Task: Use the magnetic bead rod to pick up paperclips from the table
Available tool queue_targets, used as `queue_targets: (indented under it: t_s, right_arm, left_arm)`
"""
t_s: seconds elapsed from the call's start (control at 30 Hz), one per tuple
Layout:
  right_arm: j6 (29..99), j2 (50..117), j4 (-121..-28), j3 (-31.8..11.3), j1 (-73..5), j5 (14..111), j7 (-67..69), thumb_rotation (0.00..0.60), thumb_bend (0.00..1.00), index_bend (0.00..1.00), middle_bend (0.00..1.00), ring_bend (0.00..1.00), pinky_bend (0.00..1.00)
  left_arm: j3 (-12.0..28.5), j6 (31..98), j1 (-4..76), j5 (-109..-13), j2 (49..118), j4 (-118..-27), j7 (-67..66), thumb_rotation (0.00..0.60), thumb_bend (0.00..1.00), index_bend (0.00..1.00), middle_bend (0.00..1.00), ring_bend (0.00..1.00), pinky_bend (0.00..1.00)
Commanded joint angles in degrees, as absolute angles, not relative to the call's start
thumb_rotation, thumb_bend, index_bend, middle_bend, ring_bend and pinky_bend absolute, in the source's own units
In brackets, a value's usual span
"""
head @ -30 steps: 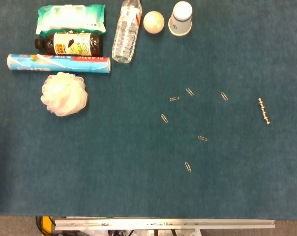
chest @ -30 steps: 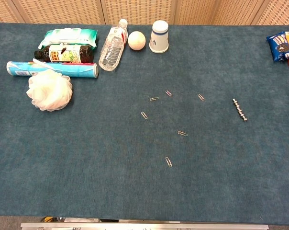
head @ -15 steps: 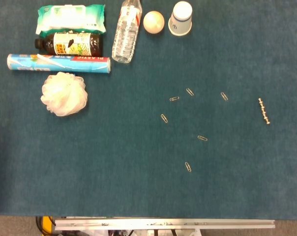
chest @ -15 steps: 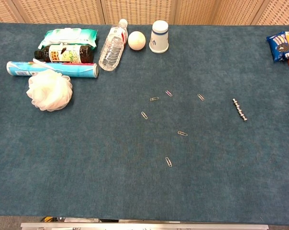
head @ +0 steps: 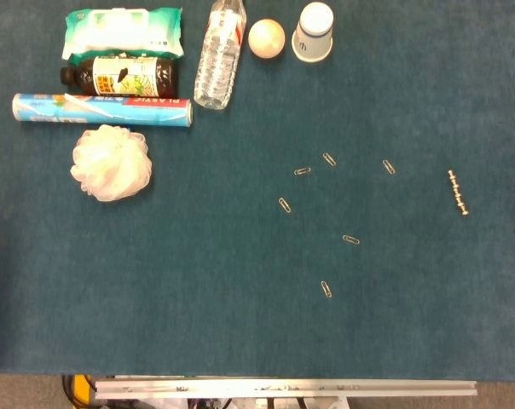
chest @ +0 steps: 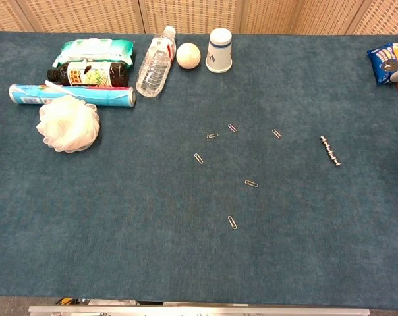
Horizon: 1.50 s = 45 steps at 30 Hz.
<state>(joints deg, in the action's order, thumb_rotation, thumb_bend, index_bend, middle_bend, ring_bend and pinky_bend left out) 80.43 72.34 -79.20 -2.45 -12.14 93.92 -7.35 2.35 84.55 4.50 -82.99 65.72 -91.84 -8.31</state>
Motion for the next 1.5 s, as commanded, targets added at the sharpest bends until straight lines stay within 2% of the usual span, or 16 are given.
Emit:
queue_targets:
  t_s: [0.03,0.17,0.63,0.83,1.07,1.27,1.5]
  right_arm:
    - [82.2,74.6,-75.0,-1.7,-13.4,97.2,-6.0,0.600,0.00,0.33,0.29,0.19,0.34]
    - [82.3,75.6,-72.5,-1.1,-14.1,98.3,-5.6,0.600,0.00,0.36,0.29,0.18,0.34]
    - [78.9,77.3,-69.8,-0.1,-15.7,97.4,-6.8,0.600,0.00,0.39,0.29,0.18,0.34]
    - [76.7,77.5,-70.3,-0.2,-16.9,96.5,-8.5,0.600,0.00,0.39,0.29,0.18,0.34]
    - [73.2,78.2,-71.5,-1.0,-18.3,93.9,-10.4,0.600,0.05,0.42,0.29,0.18,0.34]
    - [69.3,78.7,-75.1,-2.3,-18.7,88.7,-15.1,0.600,0.06,0.43,0.29,0.17,0.34]
    - [68.3,80.8,-75.8,-2.8,-19.3,86.8,-17.1,0.600,0.05,0.44,0.29,0.17,0.34]
  left_arm:
    - [2.3,84.5,4.5,-83.0,65.8,-91.8,-8.4,0.600,0.14,0.42,0.43,0.36,0.53]
    - [2.4,84.4,4.6,-82.8,65.8,-91.9,-8.8,0.600,0.14,0.42,0.43,0.36,0.53]
    - [2.4,84.1,4.7,-82.5,66.1,-91.8,-9.3,0.600,0.14,0.42,0.44,0.36,0.53]
    - [2.4,84.0,4.7,-82.5,66.1,-91.8,-9.4,0.600,0.14,0.42,0.43,0.36,0.53]
    - [2.4,84.1,4.6,-82.5,66.1,-91.8,-9.4,0.600,0.14,0.42,0.43,0.36,0.53]
    - [2.3,84.2,4.5,-82.7,66.0,-91.8,-9.0,0.600,0.14,0.42,0.44,0.36,0.53]
    - [2.3,84.2,4.5,-82.9,65.9,-91.7,-8.8,0.600,0.14,0.42,0.43,0.36,0.53]
